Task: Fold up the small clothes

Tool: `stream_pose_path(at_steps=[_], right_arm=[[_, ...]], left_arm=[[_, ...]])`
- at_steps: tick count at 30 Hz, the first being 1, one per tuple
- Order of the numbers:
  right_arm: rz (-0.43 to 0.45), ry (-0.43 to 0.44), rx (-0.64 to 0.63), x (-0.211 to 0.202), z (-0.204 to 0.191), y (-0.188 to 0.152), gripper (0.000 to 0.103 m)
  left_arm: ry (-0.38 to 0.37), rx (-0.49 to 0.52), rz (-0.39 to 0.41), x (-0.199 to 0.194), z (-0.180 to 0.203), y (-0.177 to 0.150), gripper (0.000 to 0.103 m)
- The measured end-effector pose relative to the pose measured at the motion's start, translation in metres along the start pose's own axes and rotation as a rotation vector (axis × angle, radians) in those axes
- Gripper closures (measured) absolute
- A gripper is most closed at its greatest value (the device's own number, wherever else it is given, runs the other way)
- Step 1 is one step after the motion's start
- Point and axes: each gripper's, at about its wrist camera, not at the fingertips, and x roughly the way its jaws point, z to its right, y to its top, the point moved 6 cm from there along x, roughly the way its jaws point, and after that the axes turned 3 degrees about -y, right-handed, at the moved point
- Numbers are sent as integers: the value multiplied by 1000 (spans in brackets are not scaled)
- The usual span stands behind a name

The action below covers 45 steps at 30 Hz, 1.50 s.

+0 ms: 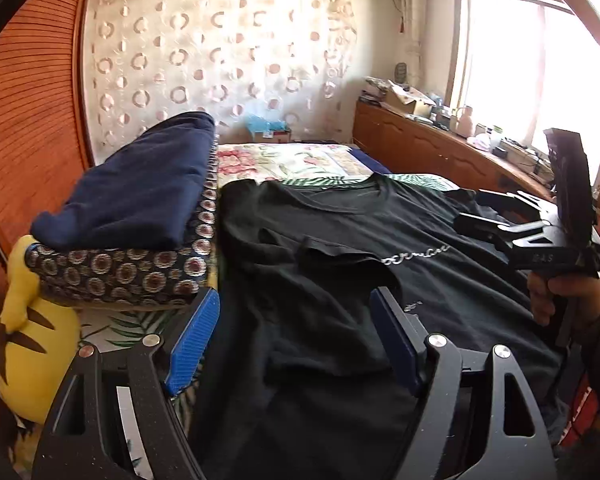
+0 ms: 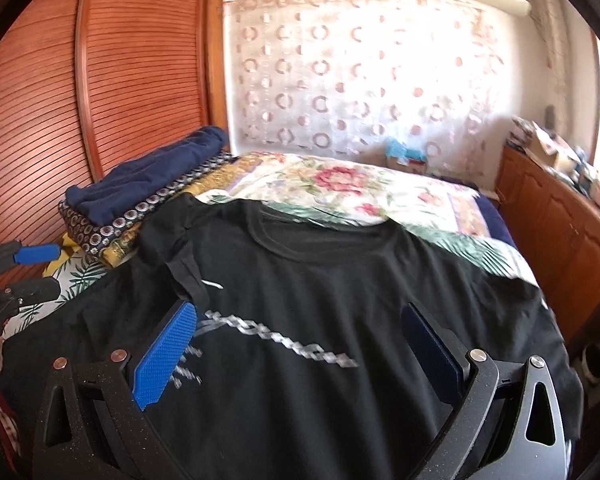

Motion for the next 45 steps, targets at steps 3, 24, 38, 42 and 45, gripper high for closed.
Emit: stream_pose_path(at_steps=[3, 24, 38, 42, 45], right_arm=[[-14, 41, -29, 19, -11, 9, 3], [-292, 140, -218, 153, -61, 29, 49], [-242, 32, -43, 136, 44, 36, 50], [-208, 46, -29, 111, 60, 24, 49], [-206, 48, -23, 94, 72, 6, 50]], left_arm=[[20, -23, 6, -2, -7, -1, 25], [83, -65, 6, -10, -23, -16, 25], [85, -51, -2, 1, -14, -10, 25], [81, -39, -11, 7, -9, -9, 25], [86, -33, -38, 17, -7, -11, 25]])
